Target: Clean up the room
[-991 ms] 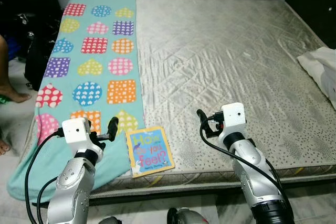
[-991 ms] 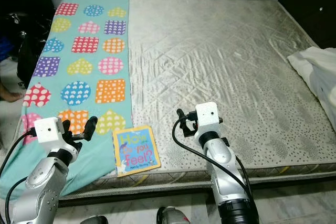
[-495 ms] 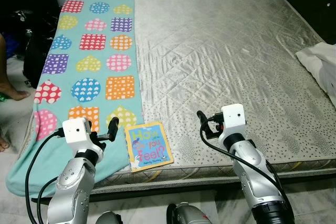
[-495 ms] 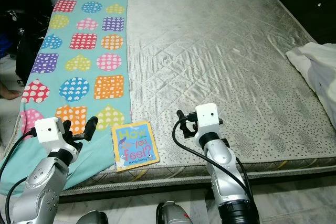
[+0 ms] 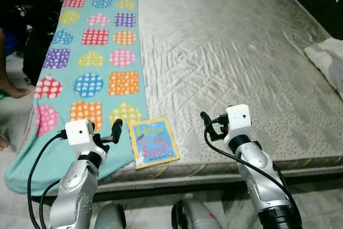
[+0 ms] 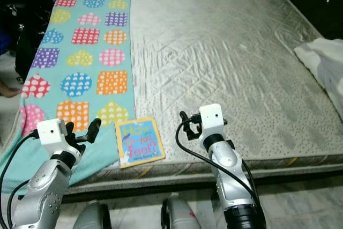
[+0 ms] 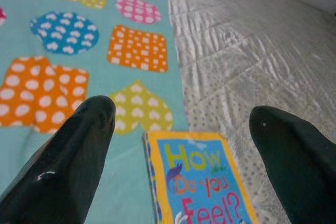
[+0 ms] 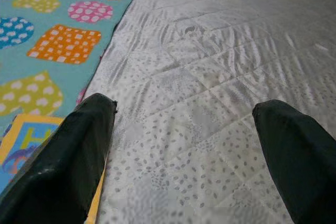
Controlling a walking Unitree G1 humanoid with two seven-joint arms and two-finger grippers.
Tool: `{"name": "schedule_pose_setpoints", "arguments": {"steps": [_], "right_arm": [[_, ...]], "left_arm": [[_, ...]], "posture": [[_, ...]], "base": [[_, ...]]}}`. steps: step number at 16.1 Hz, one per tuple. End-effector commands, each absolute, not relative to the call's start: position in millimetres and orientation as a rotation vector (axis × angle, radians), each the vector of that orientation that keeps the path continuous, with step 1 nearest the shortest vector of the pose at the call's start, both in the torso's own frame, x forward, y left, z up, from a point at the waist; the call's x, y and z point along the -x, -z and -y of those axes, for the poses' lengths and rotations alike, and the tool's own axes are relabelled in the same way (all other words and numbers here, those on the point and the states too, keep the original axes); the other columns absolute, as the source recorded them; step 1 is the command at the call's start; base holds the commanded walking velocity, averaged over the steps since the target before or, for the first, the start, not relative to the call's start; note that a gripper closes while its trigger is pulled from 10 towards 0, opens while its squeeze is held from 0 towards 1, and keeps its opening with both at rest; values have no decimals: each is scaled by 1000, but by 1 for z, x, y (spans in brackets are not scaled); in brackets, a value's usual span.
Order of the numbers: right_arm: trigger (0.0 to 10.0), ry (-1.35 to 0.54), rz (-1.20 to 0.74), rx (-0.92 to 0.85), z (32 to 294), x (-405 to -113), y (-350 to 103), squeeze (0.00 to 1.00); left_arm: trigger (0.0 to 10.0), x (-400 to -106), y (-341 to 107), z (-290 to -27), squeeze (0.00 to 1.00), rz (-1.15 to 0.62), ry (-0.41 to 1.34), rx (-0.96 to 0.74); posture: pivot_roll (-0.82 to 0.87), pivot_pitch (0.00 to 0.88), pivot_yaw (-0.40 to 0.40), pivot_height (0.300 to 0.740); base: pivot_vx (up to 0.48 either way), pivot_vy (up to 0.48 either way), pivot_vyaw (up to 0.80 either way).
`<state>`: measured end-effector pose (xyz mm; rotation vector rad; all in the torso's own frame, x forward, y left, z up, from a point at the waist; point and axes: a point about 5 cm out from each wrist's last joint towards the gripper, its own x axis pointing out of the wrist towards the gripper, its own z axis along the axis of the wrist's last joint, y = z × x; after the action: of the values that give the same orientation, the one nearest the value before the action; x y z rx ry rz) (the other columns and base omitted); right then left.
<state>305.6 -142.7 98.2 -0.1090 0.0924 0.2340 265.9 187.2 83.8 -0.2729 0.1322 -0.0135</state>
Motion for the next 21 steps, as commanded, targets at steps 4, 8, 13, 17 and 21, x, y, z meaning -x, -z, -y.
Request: {"name": "schedule_pose_setpoints", "arguments": {"steps": [4, 8, 13, 17, 21], "right_arm": [[10000, -244, -101, 119, 143, -304, -97, 0], [10000, -245, -103, 116, 143, -304, -98, 0], [10000, -247, -103, 114, 143, -304, -98, 0], [10000, -248, -104, 112, 142, -306, -98, 0], [10000, -245, -104, 116, 143, -306, -98, 0]], "left_arm": [[10000, -265, -82, -186, 0, -148, 8, 274], [10000, -265, -82, -187, 0, -152, 11, 272], [10000, -266, -88, -190, 0, -100, -26, 265], [10000, -266, -91, -188, 0, -74, -7, 280], [10000, -266, -92, -186, 0, -67, 11, 288]], "posture": [[-117, 209, -73, 640], [-117, 215, -68, 596], [-117, 215, -75, 578], [-118, 215, -74, 578], [-121, 215, -70, 578]], "base": [[0, 0, 0], [0, 0, 0], [0, 0, 0], [0, 0, 0], [136, 0, 0]]}}
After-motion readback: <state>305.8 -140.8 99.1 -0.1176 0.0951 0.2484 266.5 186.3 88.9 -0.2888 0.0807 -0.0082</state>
